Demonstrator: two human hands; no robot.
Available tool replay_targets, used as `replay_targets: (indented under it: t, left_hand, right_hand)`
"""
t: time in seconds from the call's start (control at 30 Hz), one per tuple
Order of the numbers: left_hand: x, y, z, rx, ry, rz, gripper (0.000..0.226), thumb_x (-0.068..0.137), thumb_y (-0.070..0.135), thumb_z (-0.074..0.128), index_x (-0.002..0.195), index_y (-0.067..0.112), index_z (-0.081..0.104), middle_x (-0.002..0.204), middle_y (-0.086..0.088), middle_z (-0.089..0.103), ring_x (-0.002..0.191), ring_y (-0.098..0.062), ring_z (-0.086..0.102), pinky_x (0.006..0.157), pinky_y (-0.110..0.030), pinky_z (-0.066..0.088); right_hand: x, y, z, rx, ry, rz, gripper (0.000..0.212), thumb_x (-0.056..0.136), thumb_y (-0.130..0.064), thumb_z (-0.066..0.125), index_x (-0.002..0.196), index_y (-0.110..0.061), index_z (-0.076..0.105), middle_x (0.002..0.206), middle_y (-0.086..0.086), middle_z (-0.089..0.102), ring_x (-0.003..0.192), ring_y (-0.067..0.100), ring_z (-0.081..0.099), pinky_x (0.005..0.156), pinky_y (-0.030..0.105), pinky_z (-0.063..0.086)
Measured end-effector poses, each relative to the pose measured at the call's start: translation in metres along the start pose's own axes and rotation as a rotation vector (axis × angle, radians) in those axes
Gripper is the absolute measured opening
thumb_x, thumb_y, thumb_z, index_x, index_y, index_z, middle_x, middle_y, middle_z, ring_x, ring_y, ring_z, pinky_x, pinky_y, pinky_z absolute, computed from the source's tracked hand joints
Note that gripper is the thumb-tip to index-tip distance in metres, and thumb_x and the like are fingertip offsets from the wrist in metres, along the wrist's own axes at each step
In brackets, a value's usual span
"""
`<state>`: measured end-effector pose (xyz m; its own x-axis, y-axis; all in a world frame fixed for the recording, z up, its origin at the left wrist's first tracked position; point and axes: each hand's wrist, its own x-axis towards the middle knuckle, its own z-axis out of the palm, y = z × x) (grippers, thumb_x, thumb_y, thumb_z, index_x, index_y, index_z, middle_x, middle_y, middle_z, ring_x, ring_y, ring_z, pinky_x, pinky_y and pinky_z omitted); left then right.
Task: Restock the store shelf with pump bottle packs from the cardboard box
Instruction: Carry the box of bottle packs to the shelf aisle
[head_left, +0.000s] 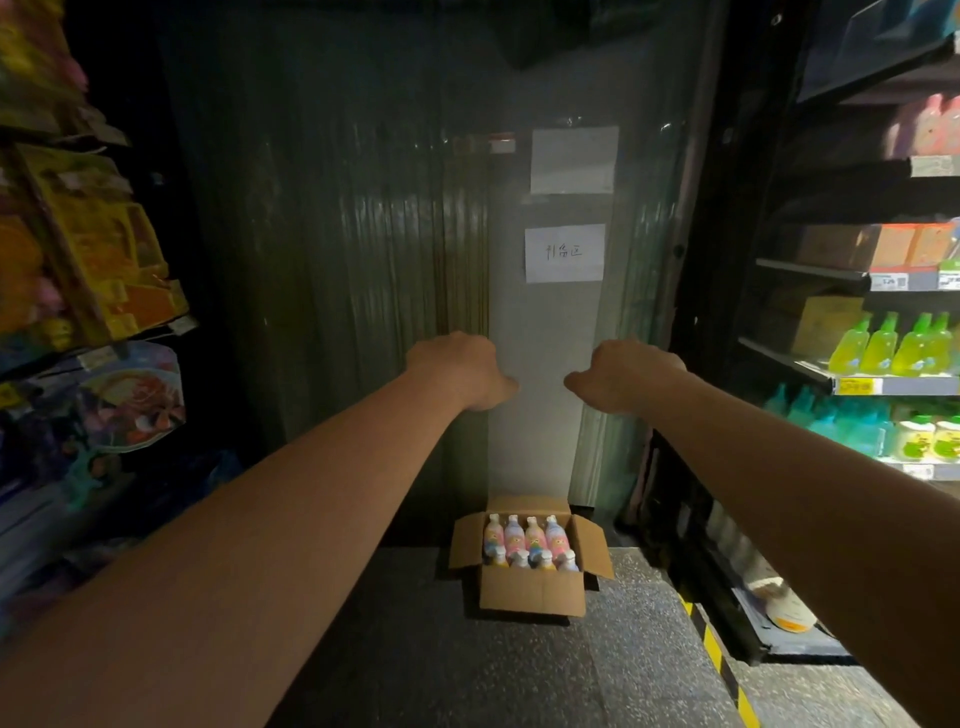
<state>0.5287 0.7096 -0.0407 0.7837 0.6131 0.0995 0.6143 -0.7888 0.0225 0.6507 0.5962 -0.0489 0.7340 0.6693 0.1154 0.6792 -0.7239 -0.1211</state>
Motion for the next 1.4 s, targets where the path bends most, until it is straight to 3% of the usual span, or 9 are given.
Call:
replay_targets:
  t: [0.13,0.37,0.53,0.73,0.9,1.27,1.4]
  left_hand:
    - [0.040,-0.016,0.017,0.003,-0.020,0.010,0.055,0.095,0.055,0.043,0.129,0.014,0.056,0.117,-0.005,0.061,0.094,-0.018,0.056,0.055,-0.025,0.033]
    - [0.113,-0.013,0.044,0.009,-0.061,0.039,0.053,0.096,0.053,0.043,0.131,0.015,0.054,0.120,-0.005,0.060,0.103,-0.022,0.057,0.077,-0.031,0.043]
    - [0.183,-0.006,0.057,0.020,-0.055,0.018,0.055,0.096,0.053,0.042,0.133,0.015,0.054,0.123,-0.005,0.059,0.106,-0.021,0.057,0.073,-0.030,0.041]
    - [0.279,0.009,0.063,0.005,-0.067,-0.032,0.056,0.097,0.051,0.041,0.138,0.015,0.049,0.127,-0.005,0.058,0.108,-0.021,0.058,0.069,-0.028,0.041]
    - [0.359,0.029,0.070,-0.040,-0.041,-0.086,0.054,0.096,0.052,0.042,0.132,0.014,0.055,0.124,-0.005,0.061,0.093,-0.016,0.054,0.055,-0.023,0.035]
    - [0.468,0.036,0.094,-0.031,-0.077,-0.111,0.059,0.094,0.055,0.043,0.135,0.014,0.052,0.125,-0.006,0.060,0.105,-0.022,0.059,0.076,-0.028,0.047]
    - [0.509,0.031,0.103,-0.003,-0.100,-0.075,0.059,0.095,0.055,0.043,0.135,0.013,0.052,0.121,-0.006,0.061,0.100,-0.020,0.060,0.063,-0.024,0.042]
  right_hand:
    - [0.033,-0.006,0.023,-0.011,-0.028,0.026,0.058,0.096,-0.051,0.040,0.135,-0.010,0.051,0.129,0.010,0.059,0.115,0.028,0.058,0.091,0.038,0.046]
    - [0.107,0.004,0.043,-0.015,-0.041,0.057,0.057,0.096,-0.051,0.041,0.136,-0.011,0.050,0.131,0.010,0.058,0.115,0.028,0.058,0.086,0.036,0.045]
    - [0.183,0.018,0.058,-0.012,-0.053,0.022,0.054,0.096,-0.049,0.041,0.132,-0.012,0.053,0.123,0.008,0.061,0.108,0.026,0.059,0.076,0.031,0.040]
    - [0.290,0.039,0.058,-0.036,-0.043,-0.042,0.055,0.096,-0.048,0.041,0.138,-0.012,0.049,0.131,0.009,0.057,0.116,0.029,0.057,0.082,0.034,0.041]
    - [0.372,0.062,0.060,-0.071,-0.051,-0.087,0.056,0.097,-0.050,0.039,0.137,-0.012,0.048,0.131,0.009,0.057,0.117,0.030,0.056,0.081,0.035,0.040]
    - [0.483,0.087,0.093,-0.046,-0.107,-0.095,0.056,0.096,-0.047,0.040,0.137,-0.010,0.048,0.134,0.013,0.055,0.119,0.033,0.055,0.093,0.038,0.044]
    - [0.518,0.082,0.102,-0.045,-0.112,-0.071,0.057,0.095,-0.048,0.041,0.137,-0.011,0.048,0.135,0.012,0.055,0.120,0.033,0.055,0.095,0.038,0.044]
